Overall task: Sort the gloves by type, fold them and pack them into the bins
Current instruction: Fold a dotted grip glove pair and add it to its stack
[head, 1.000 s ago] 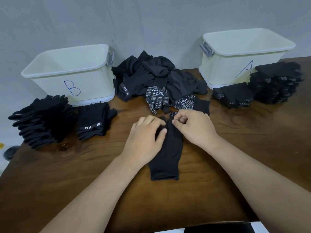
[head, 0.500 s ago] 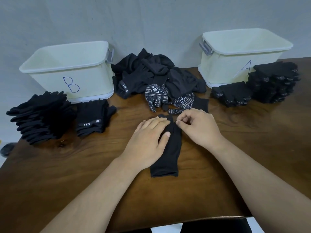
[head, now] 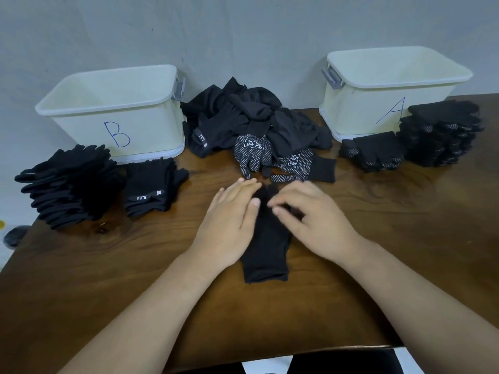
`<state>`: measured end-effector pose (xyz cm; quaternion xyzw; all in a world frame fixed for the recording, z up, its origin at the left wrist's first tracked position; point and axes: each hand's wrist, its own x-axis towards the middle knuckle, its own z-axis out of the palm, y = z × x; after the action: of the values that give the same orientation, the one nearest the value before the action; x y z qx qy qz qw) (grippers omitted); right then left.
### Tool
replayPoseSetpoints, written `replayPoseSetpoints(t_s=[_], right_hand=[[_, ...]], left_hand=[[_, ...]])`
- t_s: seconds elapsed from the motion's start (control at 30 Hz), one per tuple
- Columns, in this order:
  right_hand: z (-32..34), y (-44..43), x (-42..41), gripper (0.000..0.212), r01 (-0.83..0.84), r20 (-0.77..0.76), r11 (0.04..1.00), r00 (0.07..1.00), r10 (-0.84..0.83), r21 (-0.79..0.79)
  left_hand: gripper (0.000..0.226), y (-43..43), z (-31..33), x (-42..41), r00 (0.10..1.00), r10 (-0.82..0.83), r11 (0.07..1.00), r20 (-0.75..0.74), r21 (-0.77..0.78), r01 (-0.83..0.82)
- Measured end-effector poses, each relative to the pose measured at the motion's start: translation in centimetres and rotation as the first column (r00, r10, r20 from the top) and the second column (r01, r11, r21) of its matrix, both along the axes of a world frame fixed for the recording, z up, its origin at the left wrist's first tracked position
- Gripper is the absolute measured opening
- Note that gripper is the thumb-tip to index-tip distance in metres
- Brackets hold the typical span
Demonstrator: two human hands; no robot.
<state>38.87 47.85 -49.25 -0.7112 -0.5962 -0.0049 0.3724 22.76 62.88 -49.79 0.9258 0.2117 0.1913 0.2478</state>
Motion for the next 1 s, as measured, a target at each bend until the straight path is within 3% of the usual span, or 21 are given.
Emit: replayPoseSetpoints(t_s=[0.07,0.13,0.27,0.43,0.5,0.57,0.7,0.87,1.0], right_hand=[[-0.1,-1.3,-1.3,0.008,-0.178,-0.025,0.982,0.984,0.177,-0.065],[-0.9,-2.2,-1.7,0.011,-0.231,-0.011,0.961,0.973,0.232,-0.151],[-1.3,-3.7,-0.9,0.013,-0.153,0.044,0.977,0.986,0.161,-0.149],[-1.3,-5.4,-0.5,0.01,-0.028,0.025,0.995,0.999,0.03,-0.099],[-1.5,-5.4,-0.8,0.014,-0.005,0.035,0.997,0.999,0.008,-0.081],[-1.4,-5.3,-1.2,0.022,0.032,0.051,0.999,0.998,-0.031,-0.037],[-1.0,-5.4,-2.1,0.018,0.041,0.006,0.995,0.999,-0.041,0.092],[-1.4,-6.3,-3.5,0.017,-0.184,0.073,0.981,0.979,0.189,-0.062],[-1.3,-6.5,-3.6,0.02,-0.217,0.155,0.969,0.96,0.234,-0.119]], left_hand=[[0.042,0.3,0.1,-1.5,1.0,-0.015,0.998,0.015,-0.061,0.016],[0.046,-0.1,0.0,-3.0,0.987,-0.122,0.99,-0.106,-0.076,0.115],[0.063,-0.7,-0.6,-3.9,0.905,-0.196,0.95,-0.378,0.157,0.272],[0.065,-1.0,-0.6,-3.8,0.889,-0.172,0.937,-0.424,0.209,0.281],[0.063,-1.1,-0.4,-3.8,0.915,-0.187,0.951,-0.357,0.17,0.26],[0.057,-1.1,0.1,-4.1,0.967,-0.175,0.979,-0.187,0.072,0.191],[0.031,-0.6,0.7,-5.7,0.987,0.046,0.992,0.152,-0.122,-0.028],[0.01,-1.0,0.7,-7.0,0.974,0.14,0.983,0.179,-0.141,-0.115],[0.02,-1.3,0.8,-6.9,0.984,0.133,0.987,0.115,-0.111,-0.12]])
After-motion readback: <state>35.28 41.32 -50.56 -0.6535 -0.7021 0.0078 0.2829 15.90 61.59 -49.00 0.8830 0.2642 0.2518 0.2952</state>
